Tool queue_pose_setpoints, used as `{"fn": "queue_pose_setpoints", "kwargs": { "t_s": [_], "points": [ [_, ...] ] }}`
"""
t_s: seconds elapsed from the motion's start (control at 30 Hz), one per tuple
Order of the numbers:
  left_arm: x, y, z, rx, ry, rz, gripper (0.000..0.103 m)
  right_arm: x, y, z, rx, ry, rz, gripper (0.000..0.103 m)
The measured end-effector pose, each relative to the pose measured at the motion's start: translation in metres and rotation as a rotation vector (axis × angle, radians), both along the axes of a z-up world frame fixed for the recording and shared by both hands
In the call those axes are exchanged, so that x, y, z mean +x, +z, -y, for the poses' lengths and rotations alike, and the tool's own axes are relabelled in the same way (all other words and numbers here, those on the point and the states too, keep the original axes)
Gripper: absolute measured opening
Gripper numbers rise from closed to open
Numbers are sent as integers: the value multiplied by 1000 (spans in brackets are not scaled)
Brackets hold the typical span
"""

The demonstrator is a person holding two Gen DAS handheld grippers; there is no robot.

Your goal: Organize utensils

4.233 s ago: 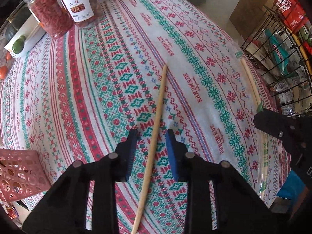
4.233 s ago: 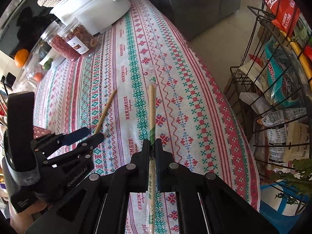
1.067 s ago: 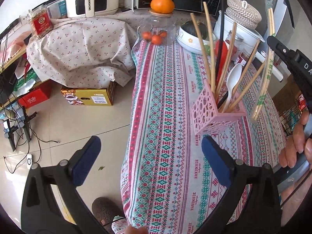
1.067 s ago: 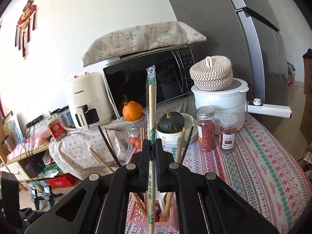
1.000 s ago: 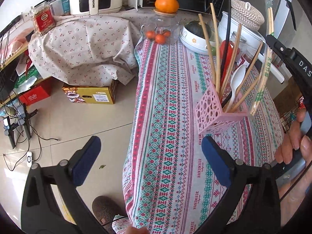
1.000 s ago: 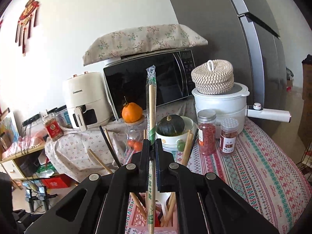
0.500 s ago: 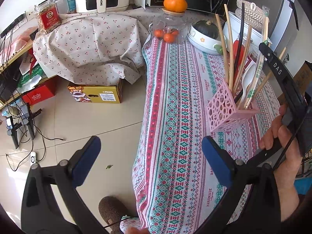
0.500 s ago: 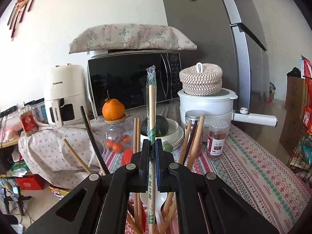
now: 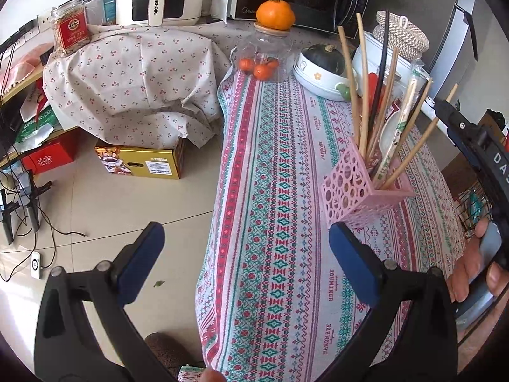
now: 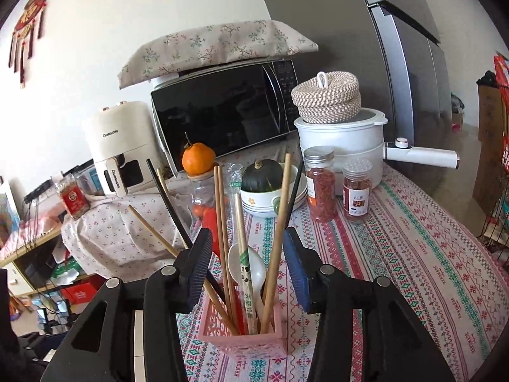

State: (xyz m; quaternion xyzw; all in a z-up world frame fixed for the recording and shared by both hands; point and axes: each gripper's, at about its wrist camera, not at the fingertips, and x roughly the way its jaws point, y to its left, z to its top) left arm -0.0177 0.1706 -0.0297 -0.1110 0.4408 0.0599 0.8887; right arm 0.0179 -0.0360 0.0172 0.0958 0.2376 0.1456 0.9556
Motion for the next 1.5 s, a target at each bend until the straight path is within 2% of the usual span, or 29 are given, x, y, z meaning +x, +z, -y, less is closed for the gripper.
{"fn": "queue_pose_setpoints", "kwargs": {
  "t_s": [0.37, 0.47, 0.53, 0.6, 0.73, 0.87, 1.0, 1.2, 1.5],
  "points": [
    [-7, 16, 63, 12, -145, 13, 103, -14, 18, 87, -117, -19, -136, 83],
    [-12, 28, 84, 32, -172, 38, 103, -21, 23, 107, -144, -32, -167, 90],
    [-17, 36, 95, 35, -174, 74, 103, -26, 26, 116, -195, -60, -188, 99],
    [-21, 42, 106, 39, -174, 89, 103, -32, 30, 123, -237, -68, -195, 103],
    [-33, 49, 127, 114, -167, 110, 103, -44, 34, 134, -281, -47, -238, 103],
    [-44, 61, 134, 133, -143, 161, 103, -54, 29, 144, -333, -60, -280, 103],
    [-48, 67, 142, 181, -128, 176, 103, -58, 29, 148, -351, -65, -274, 103],
    [-47, 63, 145, 151, -121, 168, 103, -58, 31, 144, -356, -62, -263, 103],
    [-49, 66, 145, 156, -97, 189, 103, -57, 27, 129, -377, -31, -267, 103]
  ]
}}
